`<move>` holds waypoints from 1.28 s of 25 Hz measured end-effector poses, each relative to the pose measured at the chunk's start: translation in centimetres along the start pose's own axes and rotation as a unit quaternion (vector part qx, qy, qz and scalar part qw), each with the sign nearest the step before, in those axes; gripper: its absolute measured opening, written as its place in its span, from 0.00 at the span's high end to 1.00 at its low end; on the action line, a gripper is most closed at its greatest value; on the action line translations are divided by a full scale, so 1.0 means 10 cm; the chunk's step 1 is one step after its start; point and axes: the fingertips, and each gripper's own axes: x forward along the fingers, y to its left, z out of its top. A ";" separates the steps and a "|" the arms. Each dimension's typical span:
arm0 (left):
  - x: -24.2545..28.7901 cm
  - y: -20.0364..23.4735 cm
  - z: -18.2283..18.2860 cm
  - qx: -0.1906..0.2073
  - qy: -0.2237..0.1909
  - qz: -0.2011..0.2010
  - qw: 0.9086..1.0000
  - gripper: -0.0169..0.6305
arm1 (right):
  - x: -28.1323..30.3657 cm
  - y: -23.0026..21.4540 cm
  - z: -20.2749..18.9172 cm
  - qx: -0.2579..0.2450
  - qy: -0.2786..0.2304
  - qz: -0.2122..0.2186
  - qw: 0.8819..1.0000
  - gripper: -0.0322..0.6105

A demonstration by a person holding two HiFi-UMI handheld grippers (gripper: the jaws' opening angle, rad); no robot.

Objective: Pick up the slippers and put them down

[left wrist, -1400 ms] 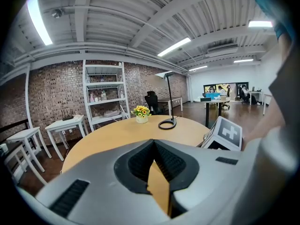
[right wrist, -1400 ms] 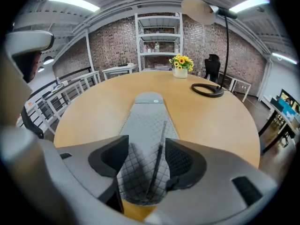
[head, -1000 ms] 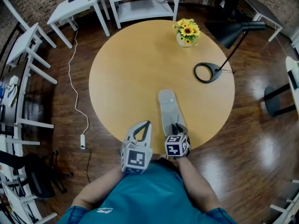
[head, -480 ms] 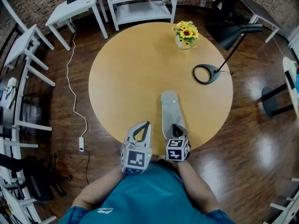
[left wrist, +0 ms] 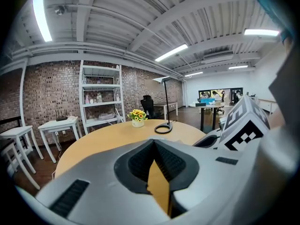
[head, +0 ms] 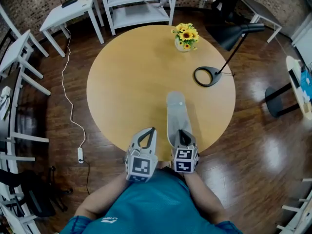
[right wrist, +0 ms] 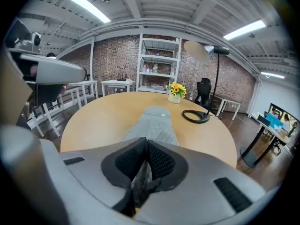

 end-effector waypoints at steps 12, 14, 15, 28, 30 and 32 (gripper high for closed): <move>-0.10 -0.14 0.03 0.004 -0.019 -0.045 0.999 0.97 | -0.39 -0.10 0.13 0.011 -0.033 -0.055 0.998 0.90; -0.13 -0.18 0.03 0.007 -0.023 -0.053 0.998 0.97 | -0.47 -0.11 0.13 0.015 -0.036 -0.065 0.997 0.90; -0.15 -0.18 0.03 0.007 -0.023 -0.057 0.998 0.97 | -0.51 -0.12 0.13 0.017 -0.038 -0.071 0.997 0.90; -0.51 -0.40 -0.25 -0.006 -0.023 -0.123 0.992 0.97 | -1.05 0.09 0.07 0.039 -0.055 -0.134 0.989 0.90; -0.54 -0.52 -0.24 0.001 -0.024 -0.140 0.990 0.97 | -1.19 0.08 0.03 0.043 -0.054 -0.145 0.987 0.90; -0.57 -0.60 -0.17 0.009 -0.030 -0.148 0.988 0.97 | -1.32 0.02 -0.03 0.053 -0.054 -0.155 0.985 0.90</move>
